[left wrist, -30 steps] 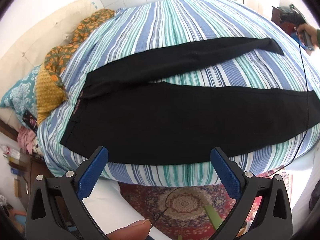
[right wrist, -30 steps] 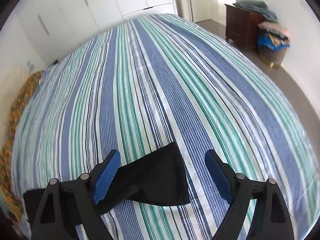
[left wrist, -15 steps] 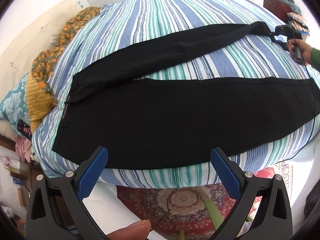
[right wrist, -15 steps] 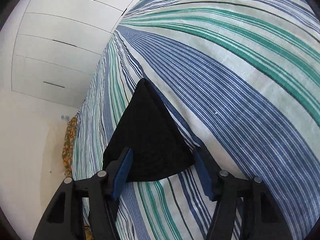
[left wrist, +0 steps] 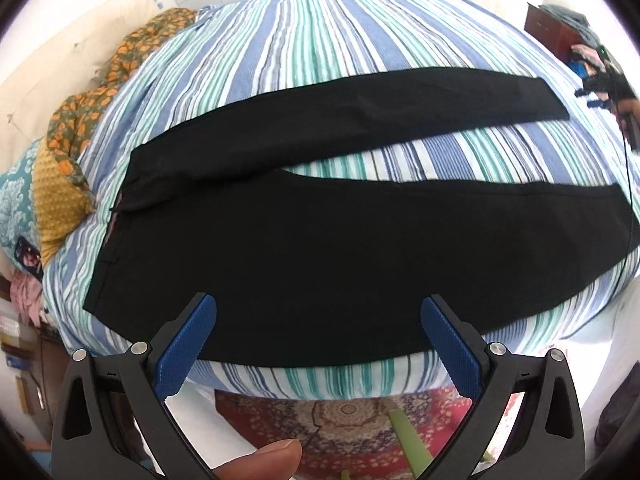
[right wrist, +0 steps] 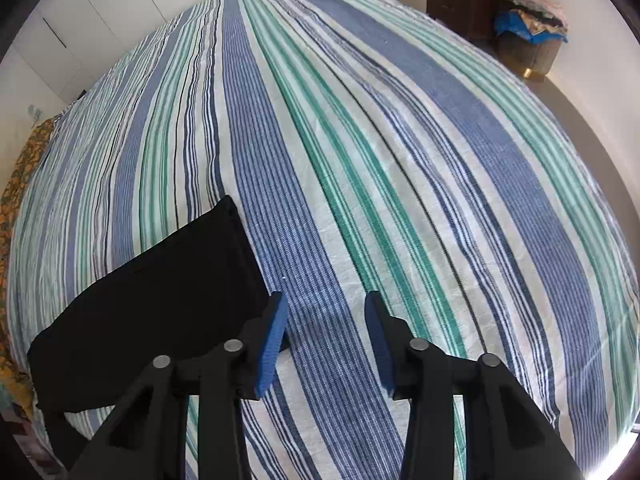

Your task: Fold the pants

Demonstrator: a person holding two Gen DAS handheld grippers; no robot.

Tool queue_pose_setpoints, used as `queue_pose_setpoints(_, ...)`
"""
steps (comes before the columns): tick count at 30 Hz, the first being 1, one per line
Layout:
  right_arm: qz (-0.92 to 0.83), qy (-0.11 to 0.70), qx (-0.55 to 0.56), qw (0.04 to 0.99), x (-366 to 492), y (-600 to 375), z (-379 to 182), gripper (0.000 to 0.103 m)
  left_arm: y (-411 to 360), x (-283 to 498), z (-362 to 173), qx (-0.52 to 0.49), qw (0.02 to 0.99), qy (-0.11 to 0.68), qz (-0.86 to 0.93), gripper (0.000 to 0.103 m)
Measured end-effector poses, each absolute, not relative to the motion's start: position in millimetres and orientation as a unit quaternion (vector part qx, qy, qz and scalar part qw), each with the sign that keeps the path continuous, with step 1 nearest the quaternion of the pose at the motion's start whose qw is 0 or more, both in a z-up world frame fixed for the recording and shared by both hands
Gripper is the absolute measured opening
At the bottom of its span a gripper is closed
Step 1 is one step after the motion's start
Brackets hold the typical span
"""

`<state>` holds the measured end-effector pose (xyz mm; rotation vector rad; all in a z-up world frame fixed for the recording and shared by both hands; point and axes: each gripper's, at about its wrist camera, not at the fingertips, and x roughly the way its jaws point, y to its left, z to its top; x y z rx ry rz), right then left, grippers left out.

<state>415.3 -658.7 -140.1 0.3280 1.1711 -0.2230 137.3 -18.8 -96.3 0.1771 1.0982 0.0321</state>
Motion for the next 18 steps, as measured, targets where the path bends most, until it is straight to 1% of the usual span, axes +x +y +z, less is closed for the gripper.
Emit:
queue_pose_setpoints(2, -0.083, 0.531, 0.145, 0.831, 410.8, -635.2, -139.5, 0.045, 5.7, 160.9, -98.0, 0.069, 0.862, 0.501, 0.037, 0.102)
queue_pose_setpoints(5, -0.007, 0.532, 0.110, 0.840, 420.0, -557.7, -144.5, 0.045, 52.0, 215.2, -119.6, 0.062, 0.870, 0.481, 0.086, 0.102)
queue_pose_setpoints(8, 0.101, 0.534, 0.091, 0.835, 429.0, -447.4, -148.8, 0.045, 93.1, 267.5, -143.8, 0.071, 0.871, 0.461, 0.153, 0.102)
queue_pose_setpoints(12, 0.251, 0.536, 0.088, 0.802, 432.0, -290.3, -156.1, 0.045, 130.2, 312.9, -158.1, 0.033, 0.878, 0.447, 0.170, 0.102)
queue_pose_setpoints(14, 0.301, 0.542, 0.084, 0.780, 437.5, -217.1, -164.4, 0.045, 142.4, 329.7, -174.1, 0.032, 0.873, 0.452, 0.180, 0.102)
queue_pose_setpoints(16, 0.339, 0.553, 0.078, 0.757, 441.7, -153.6, -174.1, 0.045, 151.9, 341.3, -201.0, 0.035, 0.856, 0.480, 0.188, 0.102)
queue_pose_setpoints(18, 0.356, 0.574, 0.071, 0.735, 447.6, -110.1, -190.3, 0.045, 158.7, 340.2, -214.3, 0.026, 0.855, 0.486, 0.178, 0.103)
